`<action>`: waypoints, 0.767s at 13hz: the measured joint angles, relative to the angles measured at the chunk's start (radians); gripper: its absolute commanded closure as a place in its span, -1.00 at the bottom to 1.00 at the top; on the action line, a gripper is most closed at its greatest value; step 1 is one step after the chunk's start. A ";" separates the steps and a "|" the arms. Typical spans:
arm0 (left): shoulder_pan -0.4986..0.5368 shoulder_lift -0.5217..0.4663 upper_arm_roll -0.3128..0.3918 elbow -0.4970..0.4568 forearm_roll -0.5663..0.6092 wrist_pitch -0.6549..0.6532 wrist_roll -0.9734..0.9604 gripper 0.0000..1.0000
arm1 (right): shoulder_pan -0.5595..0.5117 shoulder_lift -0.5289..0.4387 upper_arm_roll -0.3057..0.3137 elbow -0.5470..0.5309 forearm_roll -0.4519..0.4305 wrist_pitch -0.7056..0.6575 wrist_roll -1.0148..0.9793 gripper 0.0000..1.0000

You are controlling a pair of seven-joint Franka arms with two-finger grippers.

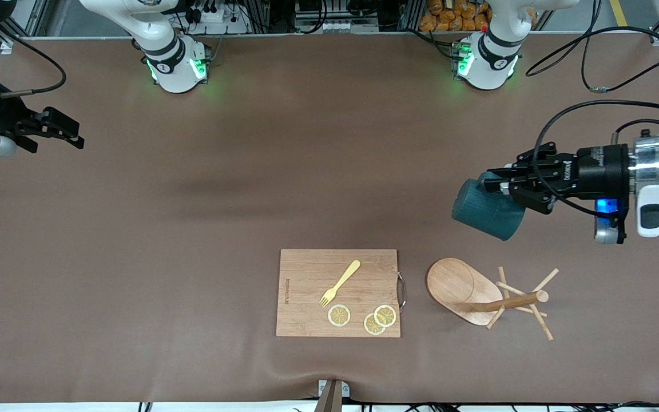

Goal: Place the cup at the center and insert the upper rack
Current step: 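Lower the mug handle onto a mug-tree peg with the left gripper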

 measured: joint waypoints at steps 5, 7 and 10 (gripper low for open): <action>0.088 0.073 0.000 -0.015 -0.142 -0.084 0.131 1.00 | 0.000 0.000 0.000 0.000 0.000 0.000 0.000 -1.00; 0.099 0.101 -0.001 -0.016 -0.157 -0.096 0.138 1.00 | 0.000 0.000 0.000 0.000 0.000 0.000 0.000 -1.00; 0.107 0.158 -0.001 -0.019 -0.192 -0.099 0.138 1.00 | 0.000 0.000 0.000 0.000 0.000 0.000 0.000 -1.00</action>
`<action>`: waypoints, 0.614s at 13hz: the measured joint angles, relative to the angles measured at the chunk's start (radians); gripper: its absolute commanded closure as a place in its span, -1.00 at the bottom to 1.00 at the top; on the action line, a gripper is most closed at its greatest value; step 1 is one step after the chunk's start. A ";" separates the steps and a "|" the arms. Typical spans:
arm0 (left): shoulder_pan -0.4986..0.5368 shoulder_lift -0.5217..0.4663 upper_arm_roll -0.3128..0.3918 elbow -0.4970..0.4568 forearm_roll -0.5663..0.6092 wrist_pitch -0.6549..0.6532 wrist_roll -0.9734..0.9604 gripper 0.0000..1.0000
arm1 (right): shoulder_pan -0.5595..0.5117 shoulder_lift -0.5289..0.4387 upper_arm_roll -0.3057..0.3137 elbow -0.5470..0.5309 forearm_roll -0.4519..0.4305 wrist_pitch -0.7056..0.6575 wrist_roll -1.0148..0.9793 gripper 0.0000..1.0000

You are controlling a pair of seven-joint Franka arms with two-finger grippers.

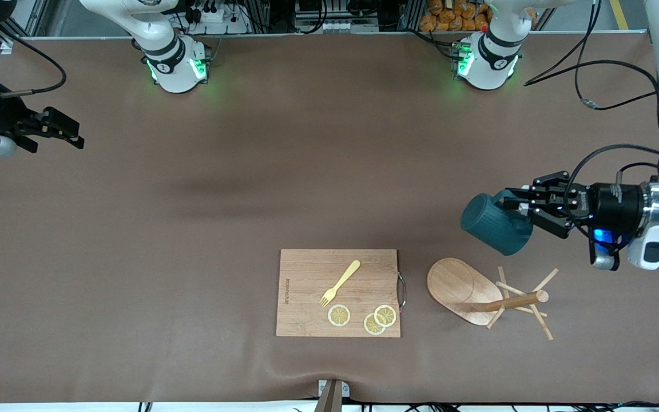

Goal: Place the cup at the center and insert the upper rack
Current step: 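Lower the mug handle onto a mug-tree peg with the left gripper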

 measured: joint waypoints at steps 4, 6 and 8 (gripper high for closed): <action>0.003 0.092 -0.003 0.000 -0.019 0.000 0.075 1.00 | 0.000 0.000 0.000 0.000 0.000 0.000 0.000 -1.00; 0.006 0.120 -0.003 0.000 -0.043 0.000 0.095 1.00 | 0.000 0.000 0.000 -0.001 0.000 0.000 0.000 -1.00; 0.024 0.144 -0.003 0.000 -0.091 0.000 0.098 1.00 | 0.000 0.000 0.000 -0.001 0.000 0.000 0.000 -1.00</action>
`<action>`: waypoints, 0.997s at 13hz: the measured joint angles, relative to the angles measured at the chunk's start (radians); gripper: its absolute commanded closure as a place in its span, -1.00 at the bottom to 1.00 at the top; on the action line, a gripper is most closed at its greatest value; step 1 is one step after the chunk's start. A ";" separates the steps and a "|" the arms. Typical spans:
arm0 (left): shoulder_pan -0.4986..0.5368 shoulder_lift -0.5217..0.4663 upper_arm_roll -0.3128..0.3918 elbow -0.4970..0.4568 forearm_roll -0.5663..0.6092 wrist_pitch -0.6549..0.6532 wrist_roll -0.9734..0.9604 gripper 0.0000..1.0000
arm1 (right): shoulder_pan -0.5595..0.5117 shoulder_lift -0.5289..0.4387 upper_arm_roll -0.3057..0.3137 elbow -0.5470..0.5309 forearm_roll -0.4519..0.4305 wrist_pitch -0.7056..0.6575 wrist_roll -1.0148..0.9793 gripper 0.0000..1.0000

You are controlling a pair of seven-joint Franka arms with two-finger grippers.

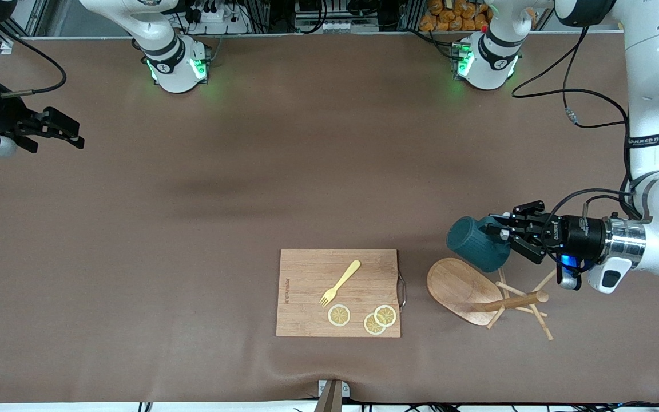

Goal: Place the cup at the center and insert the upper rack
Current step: 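Lower the mug handle onto a mug-tree peg with the left gripper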

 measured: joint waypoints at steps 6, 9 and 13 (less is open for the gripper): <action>0.057 0.066 0.002 0.000 -0.163 0.003 0.000 1.00 | 0.000 0.000 0.000 0.000 0.000 0.000 0.000 -1.00; 0.066 0.090 0.003 0.001 -0.174 0.026 0.000 1.00 | 0.000 0.000 0.000 0.000 0.000 0.000 0.000 -1.00; 0.066 0.095 0.003 0.002 -0.175 0.049 0.000 1.00 | 0.000 0.000 0.000 0.000 0.000 0.000 0.000 -1.00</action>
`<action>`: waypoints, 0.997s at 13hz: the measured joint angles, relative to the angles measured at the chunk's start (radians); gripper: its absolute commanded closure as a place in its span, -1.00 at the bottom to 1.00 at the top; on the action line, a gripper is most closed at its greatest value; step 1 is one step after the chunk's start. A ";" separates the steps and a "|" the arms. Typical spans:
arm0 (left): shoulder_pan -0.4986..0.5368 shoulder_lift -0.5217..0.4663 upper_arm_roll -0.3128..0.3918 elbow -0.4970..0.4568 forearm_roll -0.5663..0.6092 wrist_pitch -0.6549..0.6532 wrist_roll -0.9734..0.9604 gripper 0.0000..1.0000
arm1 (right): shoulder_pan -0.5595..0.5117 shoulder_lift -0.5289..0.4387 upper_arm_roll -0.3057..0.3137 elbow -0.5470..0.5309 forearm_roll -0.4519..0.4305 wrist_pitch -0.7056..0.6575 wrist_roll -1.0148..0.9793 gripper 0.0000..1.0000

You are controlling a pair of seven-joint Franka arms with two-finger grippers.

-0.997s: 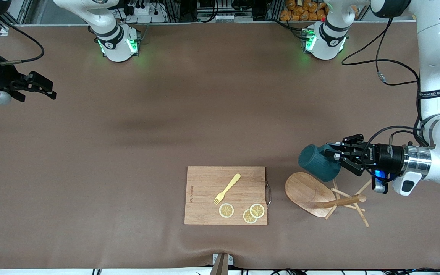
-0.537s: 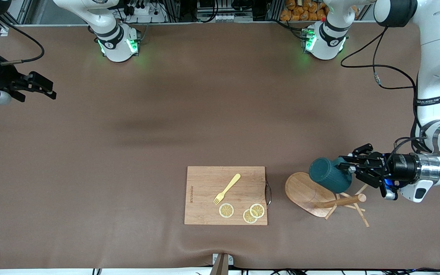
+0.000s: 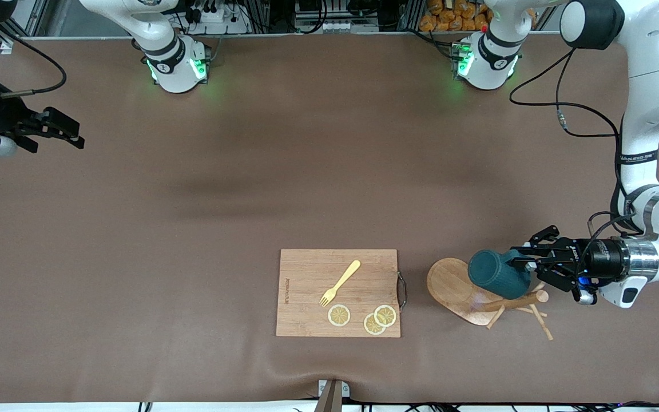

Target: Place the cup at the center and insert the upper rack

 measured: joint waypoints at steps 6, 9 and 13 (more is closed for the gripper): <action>0.000 0.022 0.000 0.000 0.000 0.015 0.008 1.00 | 0.000 0.000 0.000 0.000 0.000 0.000 0.000 -1.00; 0.000 0.023 0.000 0.001 0.000 0.022 0.008 1.00 | 0.000 0.000 0.000 0.000 0.000 0.000 0.000 -1.00; 0.000 0.033 0.000 0.001 0.000 0.025 0.008 1.00 | 0.000 0.000 0.000 0.000 0.000 0.000 0.000 -1.00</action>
